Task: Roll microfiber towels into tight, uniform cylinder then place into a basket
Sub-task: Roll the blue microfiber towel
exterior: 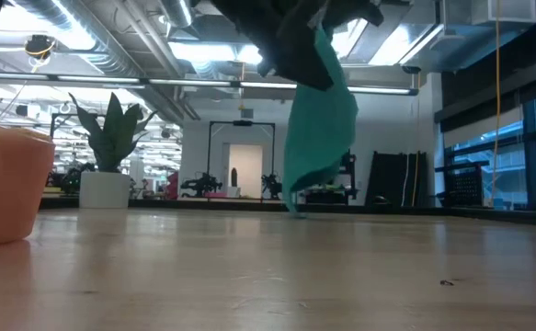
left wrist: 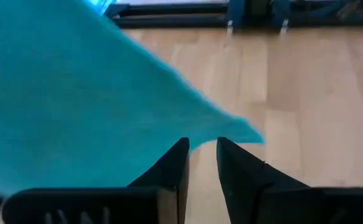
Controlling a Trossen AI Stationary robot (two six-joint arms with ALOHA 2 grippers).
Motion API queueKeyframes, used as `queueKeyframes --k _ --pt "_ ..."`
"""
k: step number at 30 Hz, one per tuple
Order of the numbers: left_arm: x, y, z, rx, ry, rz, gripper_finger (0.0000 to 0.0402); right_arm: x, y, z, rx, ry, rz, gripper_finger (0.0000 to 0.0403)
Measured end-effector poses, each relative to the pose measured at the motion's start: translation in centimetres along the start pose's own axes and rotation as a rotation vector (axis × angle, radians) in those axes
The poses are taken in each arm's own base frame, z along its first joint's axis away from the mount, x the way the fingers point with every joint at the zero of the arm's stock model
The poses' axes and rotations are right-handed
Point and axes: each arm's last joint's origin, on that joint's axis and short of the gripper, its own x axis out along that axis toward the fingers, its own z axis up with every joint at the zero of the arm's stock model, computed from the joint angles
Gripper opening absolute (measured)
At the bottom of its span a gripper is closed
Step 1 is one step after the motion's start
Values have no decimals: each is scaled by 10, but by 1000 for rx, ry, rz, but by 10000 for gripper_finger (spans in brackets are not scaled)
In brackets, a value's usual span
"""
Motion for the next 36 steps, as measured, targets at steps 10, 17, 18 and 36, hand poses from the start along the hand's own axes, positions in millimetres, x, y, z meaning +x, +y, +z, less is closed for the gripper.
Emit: queueKeyframes --k 10,17,18,36 --pt "-1 -19 -1 -150 -49 135 75 -1 -8 8 26 -48 -44 6" --pt "9 -24 -8 -209 -39 204 75 0 -13 15 51 -120 -85 6" --pt "11 -24 -8 -215 -51 213 75 0 -13 16 52 -129 -83 6" --pt "25 -24 -9 -242 -115 288 75 -1 -12 17 3 -131 -80 6"
